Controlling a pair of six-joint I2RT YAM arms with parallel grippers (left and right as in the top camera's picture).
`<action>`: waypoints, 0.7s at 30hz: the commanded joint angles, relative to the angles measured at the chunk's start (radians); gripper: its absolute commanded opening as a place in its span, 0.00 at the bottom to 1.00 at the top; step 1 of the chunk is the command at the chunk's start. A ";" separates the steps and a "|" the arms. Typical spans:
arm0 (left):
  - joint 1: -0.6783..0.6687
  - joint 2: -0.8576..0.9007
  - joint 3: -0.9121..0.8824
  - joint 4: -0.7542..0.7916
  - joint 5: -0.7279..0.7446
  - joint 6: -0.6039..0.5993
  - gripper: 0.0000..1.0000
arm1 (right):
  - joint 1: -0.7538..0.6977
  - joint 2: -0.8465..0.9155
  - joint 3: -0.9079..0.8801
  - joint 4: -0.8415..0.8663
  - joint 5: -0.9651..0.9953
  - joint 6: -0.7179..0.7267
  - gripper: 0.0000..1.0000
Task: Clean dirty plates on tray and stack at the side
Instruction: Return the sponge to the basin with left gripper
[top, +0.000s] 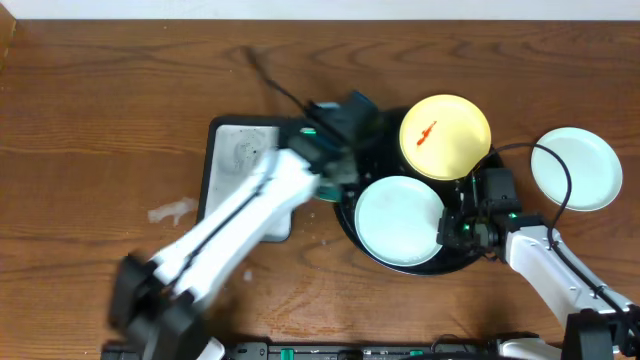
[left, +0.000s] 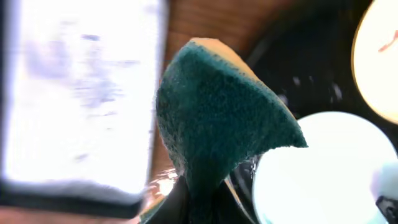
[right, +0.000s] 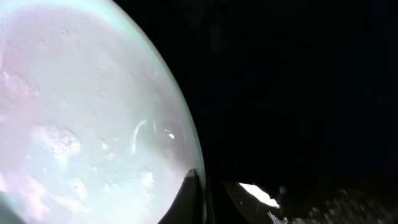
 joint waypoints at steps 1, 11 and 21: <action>0.113 -0.064 0.011 -0.064 -0.031 0.048 0.08 | -0.004 0.014 0.088 -0.058 0.028 -0.034 0.01; 0.405 -0.068 -0.259 0.061 0.128 0.186 0.08 | 0.083 0.012 0.359 -0.348 0.159 -0.079 0.01; 0.484 -0.092 -0.279 0.074 0.278 0.239 0.43 | 0.287 -0.076 0.477 -0.507 0.526 -0.027 0.01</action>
